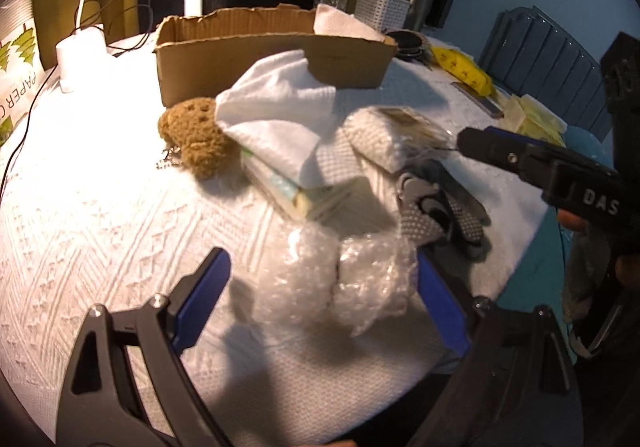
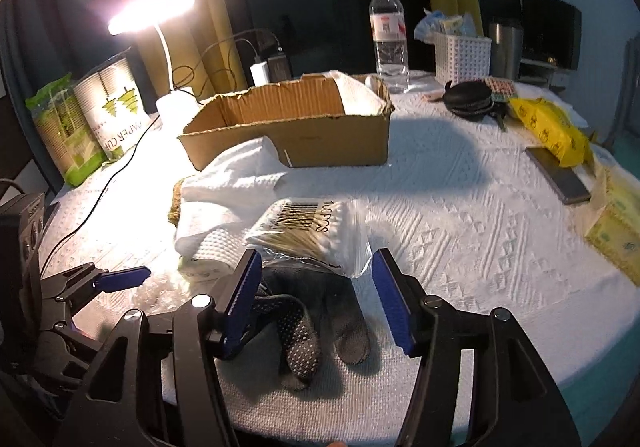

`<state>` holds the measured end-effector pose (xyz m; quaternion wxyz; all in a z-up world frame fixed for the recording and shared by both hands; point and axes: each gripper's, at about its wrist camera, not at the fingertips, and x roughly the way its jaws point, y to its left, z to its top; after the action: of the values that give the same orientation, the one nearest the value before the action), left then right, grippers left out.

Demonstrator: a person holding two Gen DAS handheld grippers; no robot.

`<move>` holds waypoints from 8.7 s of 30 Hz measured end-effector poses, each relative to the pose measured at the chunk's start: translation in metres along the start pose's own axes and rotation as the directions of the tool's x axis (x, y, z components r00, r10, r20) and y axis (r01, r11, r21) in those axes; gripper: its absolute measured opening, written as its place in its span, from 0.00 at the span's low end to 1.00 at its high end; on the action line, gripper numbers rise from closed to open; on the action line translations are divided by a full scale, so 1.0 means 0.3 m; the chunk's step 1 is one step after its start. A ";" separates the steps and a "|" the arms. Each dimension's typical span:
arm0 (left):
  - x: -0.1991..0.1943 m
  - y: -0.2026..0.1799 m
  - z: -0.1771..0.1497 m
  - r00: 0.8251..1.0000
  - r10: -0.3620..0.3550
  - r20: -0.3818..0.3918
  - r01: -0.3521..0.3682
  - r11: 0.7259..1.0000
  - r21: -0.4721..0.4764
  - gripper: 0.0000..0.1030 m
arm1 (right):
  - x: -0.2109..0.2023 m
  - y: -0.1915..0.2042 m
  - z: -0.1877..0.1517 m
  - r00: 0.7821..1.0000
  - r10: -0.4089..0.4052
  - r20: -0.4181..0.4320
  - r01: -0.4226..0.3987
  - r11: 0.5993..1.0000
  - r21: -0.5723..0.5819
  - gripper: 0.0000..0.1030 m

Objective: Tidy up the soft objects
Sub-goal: 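Grasp the two bubble-wrap rolls with the left gripper while the right grasps the cotton-swab bag, then carry the bubble wrap and cotton-swab bag into the box and open both grippers, then grasp the white paper towel with the right gripper, then lift the paper towel with the right gripper toward the box, then grasp the duck-print tissue pack with the left gripper while the right holds the paper towel, then carry the tissue pack and paper towel into the box and open both grippers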

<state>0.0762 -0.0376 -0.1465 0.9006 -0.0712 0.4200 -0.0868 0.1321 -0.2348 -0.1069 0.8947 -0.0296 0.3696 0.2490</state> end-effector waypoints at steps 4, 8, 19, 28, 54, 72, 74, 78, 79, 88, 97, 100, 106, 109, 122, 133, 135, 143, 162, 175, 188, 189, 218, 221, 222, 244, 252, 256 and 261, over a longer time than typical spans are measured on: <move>0.011 0.015 0.002 1.000 0.004 -0.007 -0.004 1.000 0.017 0.69 | 0.041 -0.007 0.006 1.000 0.007 0.001 -0.007 1.000 0.005 0.77; 0.011 0.026 0.006 1.000 -0.002 0.006 0.002 1.000 0.031 0.65 | 0.080 0.010 0.021 1.000 -0.004 -0.002 0.004 1.000 -0.012 0.78; -0.025 0.096 0.040 0.999 -0.017 0.051 0.016 1.000 0.015 0.62 | 0.191 0.040 0.058 0.999 -0.024 -0.045 0.023 1.000 -0.020 0.79; -0.051 0.159 0.065 0.996 -0.010 0.088 0.011 1.000 -0.017 0.62 | 0.291 0.047 0.061 0.987 0.003 -0.162 0.002 1.000 0.029 0.79; -0.141 0.219 0.283 0.968 0.082 0.236 -0.084 0.996 -0.003 0.62 | 0.155 0.017 0.207 1.000 -0.016 -0.021 0.015 1.000 -0.003 0.54; -0.099 0.217 0.498 0.949 0.107 0.296 -0.119 0.993 0.022 0.62 | 0.161 -0.054 0.381 0.997 0.009 0.074 -0.007 1.000 -0.022 0.54; -0.087 0.219 0.515 0.949 0.108 0.297 -0.120 0.993 0.023 0.62 | 0.168 -0.059 0.397 0.997 0.013 0.082 -0.011 1.000 -0.024 0.54; -0.056 0.225 0.546 0.949 0.111 0.294 -0.122 0.992 0.021 0.62 | 0.192 -0.068 0.424 0.996 0.027 0.085 -0.025 0.999 -0.028 0.54; -0.049 0.226 0.553 0.950 0.111 0.293 -0.122 0.992 0.020 0.62 | 0.202 -0.071 0.431 0.996 0.029 0.084 -0.026 0.999 -0.029 0.54; 0.041 0.226 0.612 0.958 0.095 0.271 -0.103 0.995 0.017 0.62 | 0.275 -0.094 0.478 0.996 0.053 0.073 -0.051 0.998 -0.030 0.54; 0.130 0.240 0.650 0.970 0.072 0.231 -0.074 0.997 -0.001 0.63 | 0.355 -0.094 0.520 0.996 0.075 0.057 -0.073 0.996 -0.043 0.54; 0.157 0.246 0.657 0.975 0.066 0.213 -0.065 0.998 -0.010 0.66 | 0.385 -0.098 0.528 0.996 0.077 0.046 -0.075 0.996 -0.043 0.54; 0.174 0.250 0.658 0.978 0.056 0.202 -0.054 0.998 -0.015 0.81 | 0.414 -0.108 0.535 0.996 0.076 0.039 -0.075 0.997 -0.034 0.66; 0.166 0.250 0.658 0.977 0.058 0.206 -0.056 0.998 -0.016 0.81 | 0.407 -0.104 0.537 0.996 0.072 0.048 -0.070 0.997 -0.035 0.71; 0.031 0.220 0.614 0.962 0.063 0.265 -0.065 0.998 -0.001 0.81 | 0.282 -0.051 0.508 0.995 0.049 0.089 -0.044 0.997 -0.058 0.71; -0.084 0.183 0.524 0.954 0.055 0.295 -0.061 0.998 0.011 0.81 | 0.166 0.020 0.437 0.993 0.040 0.109 -0.031 0.996 -0.079 0.71; -0.099 0.179 0.507 0.954 0.053 0.296 -0.059 0.998 0.012 0.81 | 0.148 0.033 0.420 0.993 0.039 0.110 -0.030 0.996 -0.082 0.71; -0.135 0.178 0.430 0.953 0.050 0.298 -0.052 0.999 -0.001 0.81 | 0.118 0.070 0.353 0.995 0.037 0.093 -0.028 0.996 -0.088 0.71; -0.118 0.318 0.239 0.967 0.081 0.240 -0.059 0.994 -0.097 0.81 | 0.282 0.251 0.183 0.992 0.092 -0.084 -0.104 0.983 -0.153 0.71; -0.105 0.379 0.178 0.973 0.098 0.211 -0.070 0.989 -0.134 0.81 | 0.394 0.329 0.138 0.979 0.102 -0.177 -0.134 0.974 -0.181 0.47; -0.075 0.279 0.205 0.977 0.082 0.195 -0.067 0.994 -0.083 0.81 | 0.280 0.222 0.173 0.985 0.150 -0.084 -0.159 0.981 -0.112 0.46; -0.072 0.274 0.208 0.978 0.081 0.194 -0.066 0.995 -0.080 0.81 | 0.278 0.211 0.170 0.985 0.149 -0.084 -0.158 0.982 -0.106 0.47; 0.004 0.186 0.243 0.987 0.066 0.148 -0.063 0.998 -0.023 0.81 | 0.375 0.156 0.251 0.985 0.143 -0.094 -0.156 0.976 -0.149 0.10; 0.019 0.124 0.251 0.989 0.049 0.139 -0.051 0.999 0.012 0.81 | 0.325 0.105 0.252 0.988 0.139 -0.060 -0.146 0.981 -0.128 0.10; 0.025 0.100 0.255 0.990 0.044 0.136 -0.048 0.999 0.023 0.81 | 0.310 0.087 0.250 0.989 0.136 -0.050 -0.141 0.983 -0.119 0.10; 0.272 -0.114 0.269 0.992 0.108 -0.059 -0.098 0.983 0.153 0.49 | 0.133 -0.208 0.160 0.988 0.145 0.059 -0.145 0.989 0.010 0.10; 0.205 -0.103 0.293 0.997 0.073 -0.004 -0.072 0.988 0.135 0.49 | 0.095 -0.166 0.204 0.983 0.160 0.086 -0.157 0.987 -0.043 0.10; 0.150 -0.081 0.320 0.997 0.062 0.046 -0.067 0.990 0.121 0.49 | 0.079 -0.138 0.241 0.981 0.164 0.104 -0.158 0.985 -0.064 0.10; 0.093 -0.040 0.365 0.993 0.064 0.102 -0.075 0.992 0.105 0.49 | 0.063 -0.103 0.289 0.978 0.168 0.122 -0.157 0.983 -0.093 0.10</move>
<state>0.1766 -0.0492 -0.0951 0.9251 -0.0118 0.3722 -0.0745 0.2140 -0.2332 -0.0607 0.8914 -0.0201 0.3017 0.3377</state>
